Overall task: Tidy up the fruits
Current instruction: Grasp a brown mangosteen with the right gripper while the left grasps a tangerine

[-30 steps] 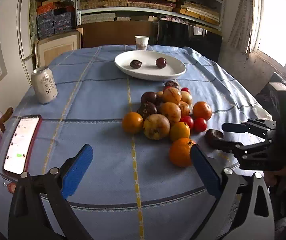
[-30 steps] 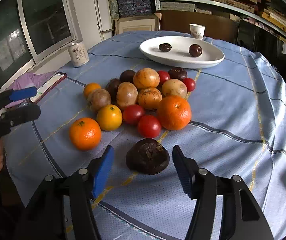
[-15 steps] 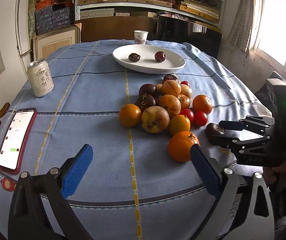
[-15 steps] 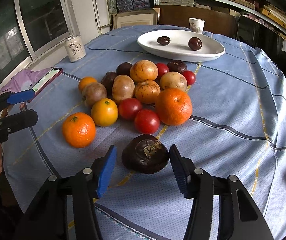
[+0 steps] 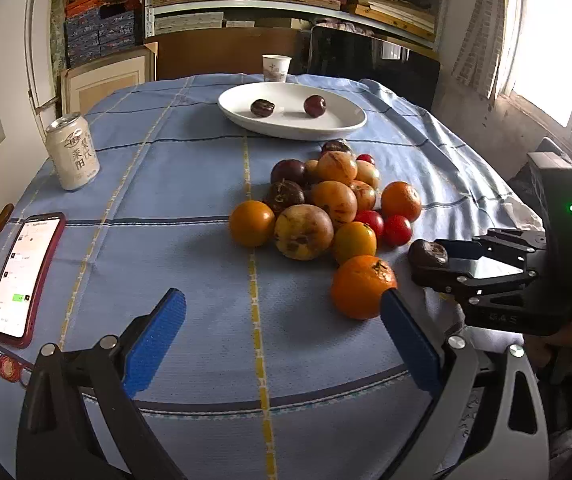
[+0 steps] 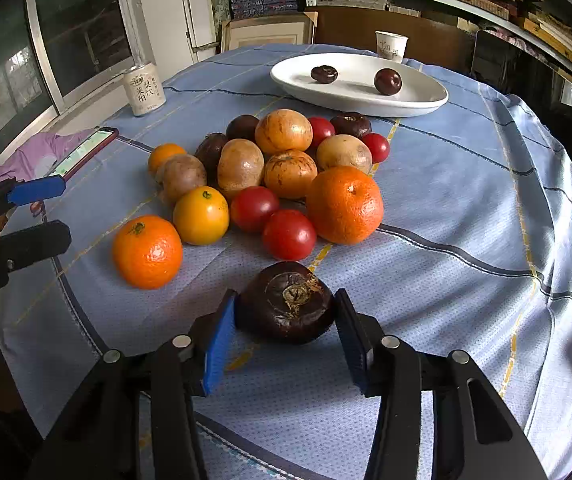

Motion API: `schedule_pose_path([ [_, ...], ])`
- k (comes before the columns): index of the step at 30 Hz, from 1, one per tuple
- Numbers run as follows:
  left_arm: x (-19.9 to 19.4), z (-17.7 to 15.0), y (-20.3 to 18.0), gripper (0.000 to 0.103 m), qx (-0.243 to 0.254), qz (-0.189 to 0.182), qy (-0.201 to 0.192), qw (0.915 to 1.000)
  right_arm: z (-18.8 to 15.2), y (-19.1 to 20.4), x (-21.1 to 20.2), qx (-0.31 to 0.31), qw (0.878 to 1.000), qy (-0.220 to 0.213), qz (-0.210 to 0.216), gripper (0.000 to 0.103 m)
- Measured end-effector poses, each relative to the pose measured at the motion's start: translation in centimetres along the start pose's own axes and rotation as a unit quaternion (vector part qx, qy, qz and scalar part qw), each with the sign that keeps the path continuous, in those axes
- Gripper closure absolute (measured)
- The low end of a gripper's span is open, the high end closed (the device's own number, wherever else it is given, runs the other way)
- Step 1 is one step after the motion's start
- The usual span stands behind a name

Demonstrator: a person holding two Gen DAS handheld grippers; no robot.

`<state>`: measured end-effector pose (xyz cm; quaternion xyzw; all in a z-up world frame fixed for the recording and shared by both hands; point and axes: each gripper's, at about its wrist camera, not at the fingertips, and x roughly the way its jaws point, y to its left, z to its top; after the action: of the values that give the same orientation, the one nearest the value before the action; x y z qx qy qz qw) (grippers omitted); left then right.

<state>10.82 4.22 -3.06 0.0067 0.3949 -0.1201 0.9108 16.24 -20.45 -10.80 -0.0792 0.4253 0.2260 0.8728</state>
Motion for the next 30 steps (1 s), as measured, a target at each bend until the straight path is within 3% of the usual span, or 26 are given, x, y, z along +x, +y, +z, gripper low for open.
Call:
schedule_pose_path([
  [9,2.6,0.2,-3.0,0.008,0.014,-0.044,0.031,0.9984,-0.4,-1.4,-1.1,0.036,0.999,-0.013,0.003,0.054],
  [13,4.0,0.4,-3.9,0.026,0.017,-0.047,0.051,0.9974,-0.6,-1.8,-1.1,0.043,0.999,-0.014,0.005,0.054],
  [17,4.7,0.6,-4.1,0.037,0.013,-0.053,0.063,0.9965,-0.7,-1.9,-1.1,0.046,0.999,-0.018,0.009,0.054],
  [24,5.7,0.9,-4.1,0.041,0.002,-0.056,0.078,0.9954,-0.8,-2.1,-1.0,0.05,0.998,-0.018,0.016,0.054],
  [30,6.3,1.2,-4.3,0.053,0.002,-0.059,0.085,0.9947,-0.8,-2.2,-0.9,0.052,0.998,-0.019,0.019,0.054],
])
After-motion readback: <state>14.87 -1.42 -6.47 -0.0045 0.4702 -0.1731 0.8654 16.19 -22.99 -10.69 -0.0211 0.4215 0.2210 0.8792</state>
